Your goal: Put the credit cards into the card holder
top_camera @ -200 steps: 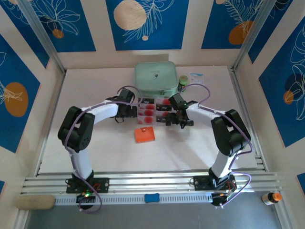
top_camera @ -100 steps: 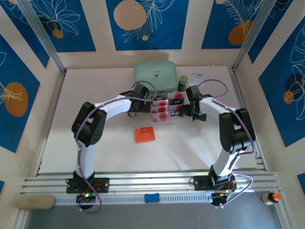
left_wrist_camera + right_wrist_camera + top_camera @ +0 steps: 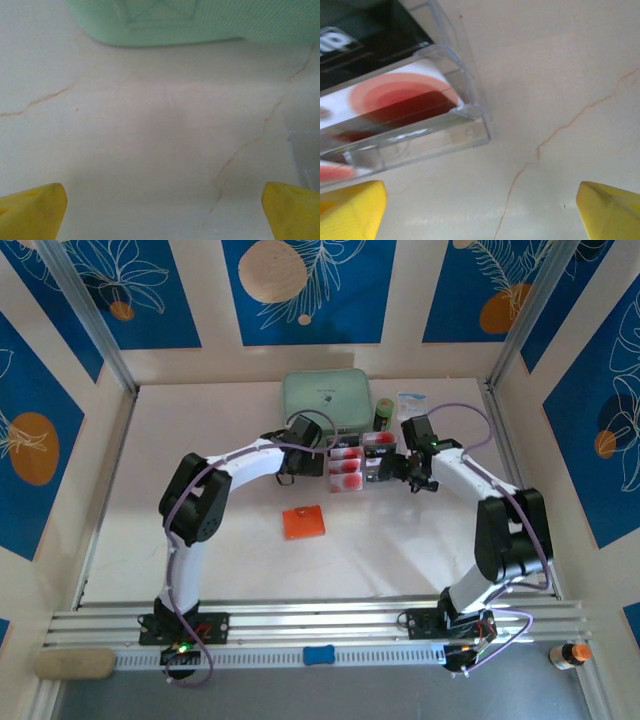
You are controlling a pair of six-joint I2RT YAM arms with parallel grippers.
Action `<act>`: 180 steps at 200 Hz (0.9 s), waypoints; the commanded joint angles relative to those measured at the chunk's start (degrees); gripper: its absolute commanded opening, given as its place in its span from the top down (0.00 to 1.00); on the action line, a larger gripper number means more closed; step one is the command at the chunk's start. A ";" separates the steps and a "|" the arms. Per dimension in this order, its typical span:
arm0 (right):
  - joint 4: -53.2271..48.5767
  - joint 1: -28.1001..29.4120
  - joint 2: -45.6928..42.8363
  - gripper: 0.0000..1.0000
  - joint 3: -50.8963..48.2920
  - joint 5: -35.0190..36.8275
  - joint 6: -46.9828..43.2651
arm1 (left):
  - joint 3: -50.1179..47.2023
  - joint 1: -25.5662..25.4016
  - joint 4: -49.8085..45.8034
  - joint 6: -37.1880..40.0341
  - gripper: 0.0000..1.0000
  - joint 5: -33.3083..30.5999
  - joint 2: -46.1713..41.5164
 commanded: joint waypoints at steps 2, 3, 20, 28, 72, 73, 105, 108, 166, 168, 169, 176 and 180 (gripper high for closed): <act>-2.40 -0.15 -4.95 0.03 -1.85 -2.69 0.03 | -1.83 0.10 -1.40 -0.03 0.00 -2.25 -4.85; -2.40 -0.15 -4.95 0.03 -1.85 -2.69 0.03 | -1.92 0.15 -1.39 -0.05 0.00 -2.32 -4.95; -3.17 -0.13 -8.26 0.03 -2.52 -4.03 0.35 | -3.34 0.68 -1.50 -0.08 0.00 -2.97 -7.15; -3.66 -0.16 -9.79 0.03 -2.61 -4.74 0.44 | -3.95 0.96 -1.63 -0.16 0.00 -3.15 -8.35; -2.70 1.02 -17.12 0.10 -4.73 -17.28 1.71 | -10.81 2.90 -1.05 0.12 0.00 -2.55 -18.13; -2.56 1.13 -17.24 0.10 -4.86 -17.63 1.86 | -11.07 2.96 -1.00 0.07 0.00 -2.51 -18.40; 3.52 8.83 -18.70 0.22 -11.02 -23.38 7.59 | -21.07 3.53 0.02 -1.57 0.00 0.45 -28.62; 4.29 9.78 -18.61 0.23 -11.63 -23.50 8.29 | -22.13 3.58 0.06 -1.83 0.00 0.76 -29.66; 18.30 24.06 -9.93 0.41 -17.12 -21.30 19.57 | -40.35 4.11 3.31 -11.39 0.00 8.50 -47.11; 18.59 24.33 -9.54 0.42 -17.03 -21.16 19.74 | -40.75 4.08 3.33 -11.60 0.00 8.63 -47.47; 18.68 24.48 -9.32 0.42 -16.98 -21.11 19.76 | -40.94 4.11 3.39 -11.77 0.00 8.66 -47.66; 19.43 25.24 -7.96 0.43 -16.72 -20.72 20.54 | -42.18 4.06 3.52 -12.71 0.00 9.14 -48.86; 19.90 25.54 -7.33 0.43 -16.58 -20.49 20.88 | -42.76 4.06 3.62 -13.12 0.00 9.47 -49.52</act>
